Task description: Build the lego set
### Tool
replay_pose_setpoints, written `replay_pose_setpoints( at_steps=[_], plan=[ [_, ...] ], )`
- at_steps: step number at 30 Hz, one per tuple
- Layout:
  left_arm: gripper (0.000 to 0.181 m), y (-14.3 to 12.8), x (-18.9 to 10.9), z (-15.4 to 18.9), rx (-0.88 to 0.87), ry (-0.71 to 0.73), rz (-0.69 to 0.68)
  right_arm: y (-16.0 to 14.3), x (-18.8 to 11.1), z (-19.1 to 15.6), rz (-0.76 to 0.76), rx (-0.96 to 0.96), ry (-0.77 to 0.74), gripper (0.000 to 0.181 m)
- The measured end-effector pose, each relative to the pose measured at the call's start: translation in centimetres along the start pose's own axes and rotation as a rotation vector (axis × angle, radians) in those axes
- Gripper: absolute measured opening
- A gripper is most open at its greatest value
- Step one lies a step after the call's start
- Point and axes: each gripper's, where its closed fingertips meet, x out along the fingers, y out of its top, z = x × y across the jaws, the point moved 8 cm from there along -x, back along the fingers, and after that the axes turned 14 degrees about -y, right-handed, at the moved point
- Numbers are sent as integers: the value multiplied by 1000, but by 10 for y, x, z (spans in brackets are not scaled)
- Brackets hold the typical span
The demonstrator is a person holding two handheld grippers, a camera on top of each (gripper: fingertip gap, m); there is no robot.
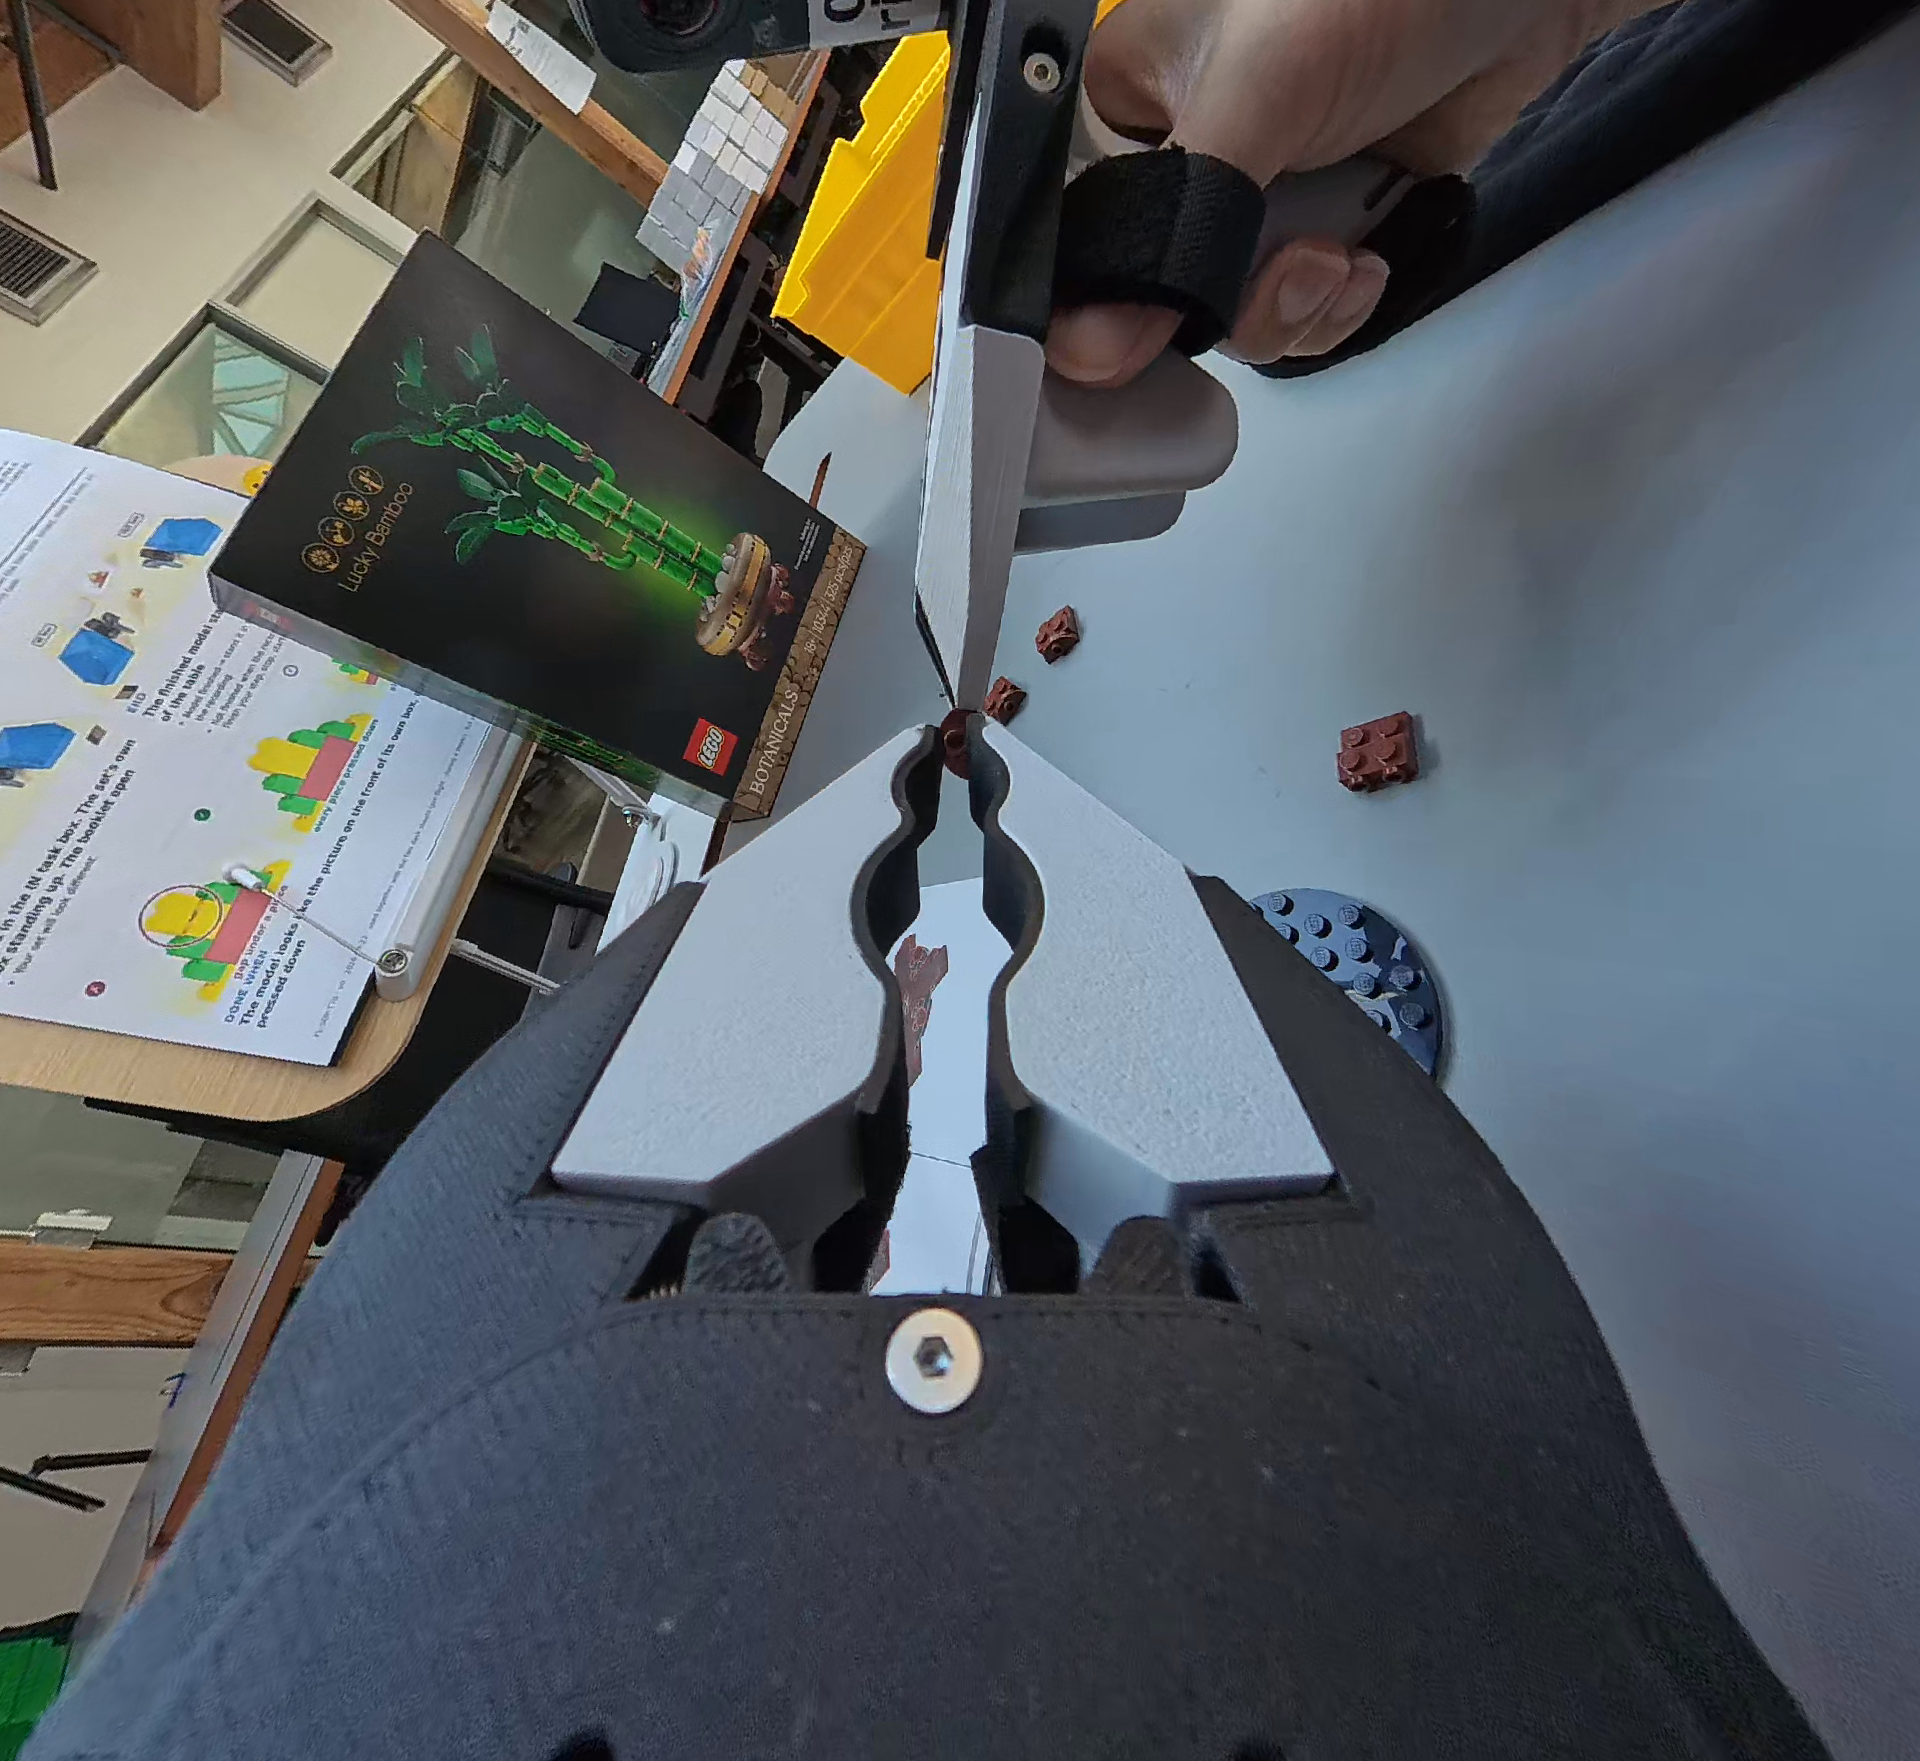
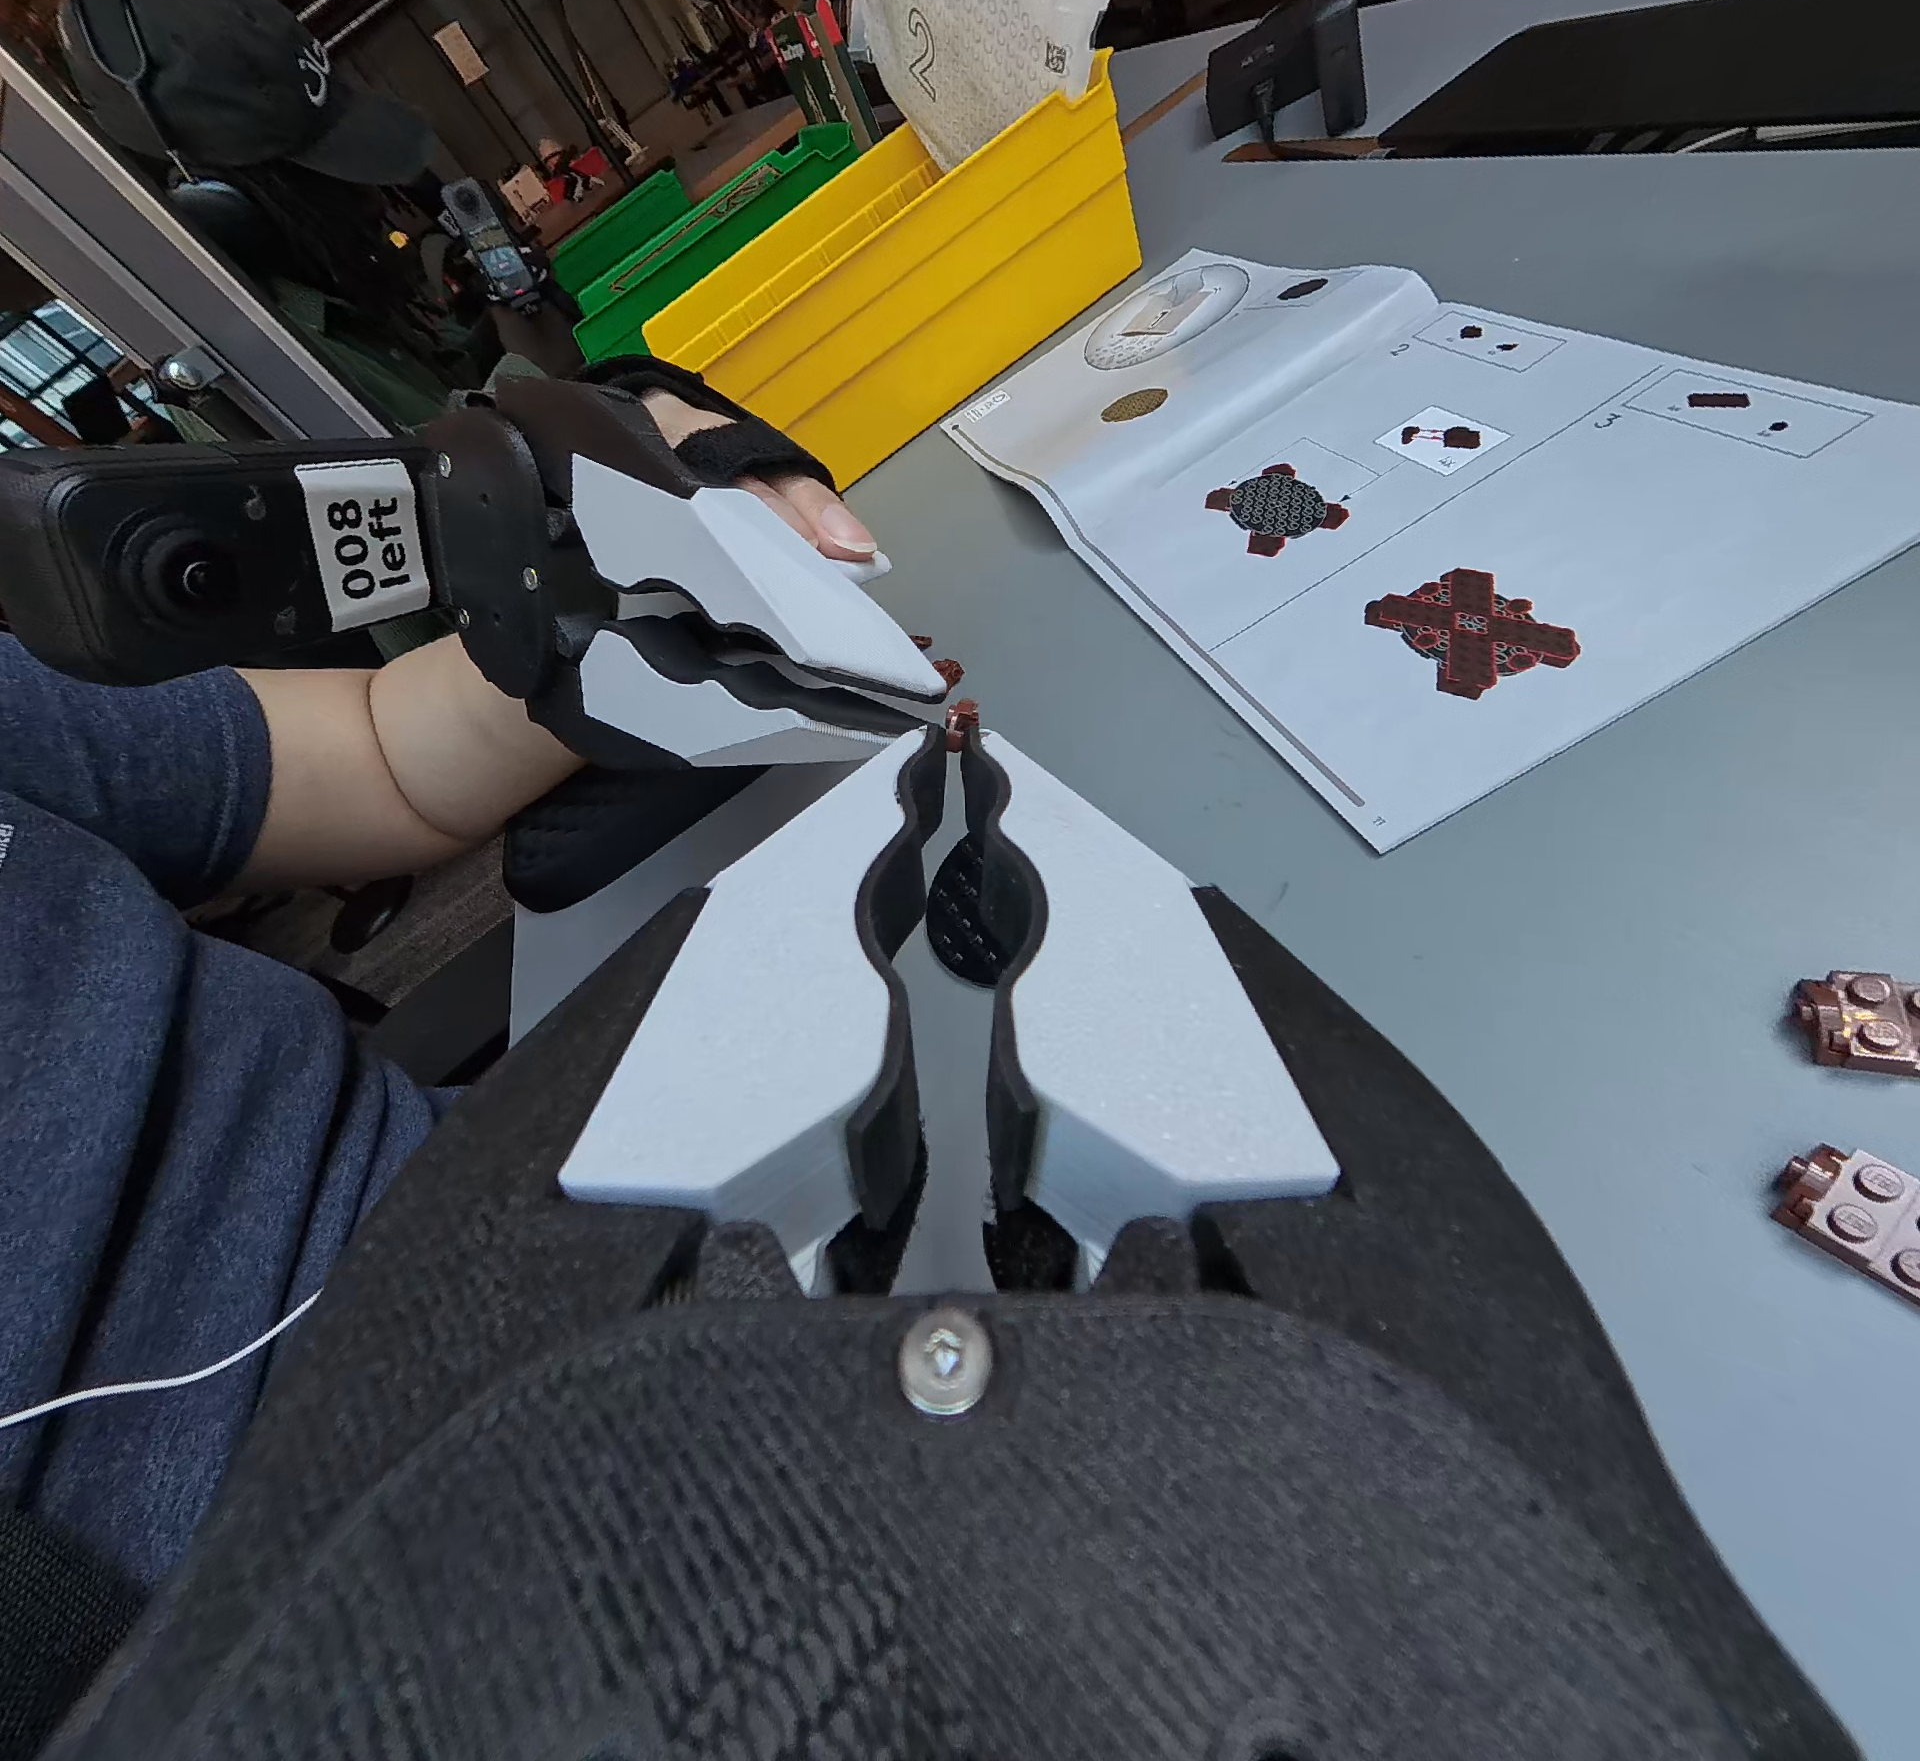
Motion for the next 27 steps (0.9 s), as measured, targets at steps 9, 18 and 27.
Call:
replay_pose_setpoints(
  at_steps=[9,18,27],
  plan=[
    [3,12,-12,-22,-389,52,201,17,-18,-14,243,-176,-102,1],
    [5,35,-26,-31,-490,192,312,28,-37,-37,497,-402,-257,1],
    [3,47,-30,-31,-484,218,407,29,-39,-52,570,-528,-335,1]
  ],
)
